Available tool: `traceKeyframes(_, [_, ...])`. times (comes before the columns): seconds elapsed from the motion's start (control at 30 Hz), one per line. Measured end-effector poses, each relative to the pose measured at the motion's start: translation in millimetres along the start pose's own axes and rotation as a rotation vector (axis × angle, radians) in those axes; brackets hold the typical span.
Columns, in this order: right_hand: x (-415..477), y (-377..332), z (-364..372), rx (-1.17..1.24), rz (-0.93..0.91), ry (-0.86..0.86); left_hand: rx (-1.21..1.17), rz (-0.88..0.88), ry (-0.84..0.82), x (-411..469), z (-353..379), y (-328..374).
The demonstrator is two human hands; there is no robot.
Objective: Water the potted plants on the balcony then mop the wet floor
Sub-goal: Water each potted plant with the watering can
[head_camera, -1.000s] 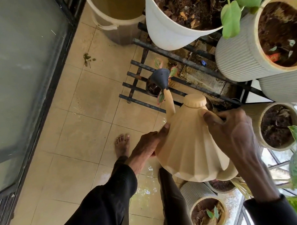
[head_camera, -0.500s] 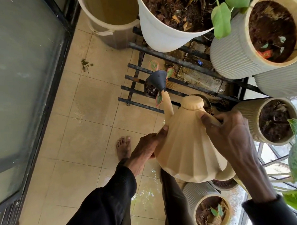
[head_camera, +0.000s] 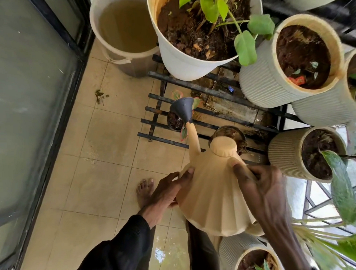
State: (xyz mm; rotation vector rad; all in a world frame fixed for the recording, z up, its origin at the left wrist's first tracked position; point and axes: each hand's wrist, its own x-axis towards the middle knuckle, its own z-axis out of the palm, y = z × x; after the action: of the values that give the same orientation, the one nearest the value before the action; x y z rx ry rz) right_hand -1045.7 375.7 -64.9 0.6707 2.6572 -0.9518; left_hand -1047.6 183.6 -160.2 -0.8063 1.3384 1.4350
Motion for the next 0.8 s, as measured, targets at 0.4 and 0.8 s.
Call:
traceKeyframes(0.4, [-41.2, 26.9, 24.2, 0.122, 0.039, 0.164, 0.095, 0.048, -0.003, 3.4, -13.2, -11.8])
traceKeyframes(0.8, [-53.8, 68.3, 41.2, 0.24, -0.025, 0.199, 0.117, 0.122, 0.107, 19.3, -10.0, -29.9])
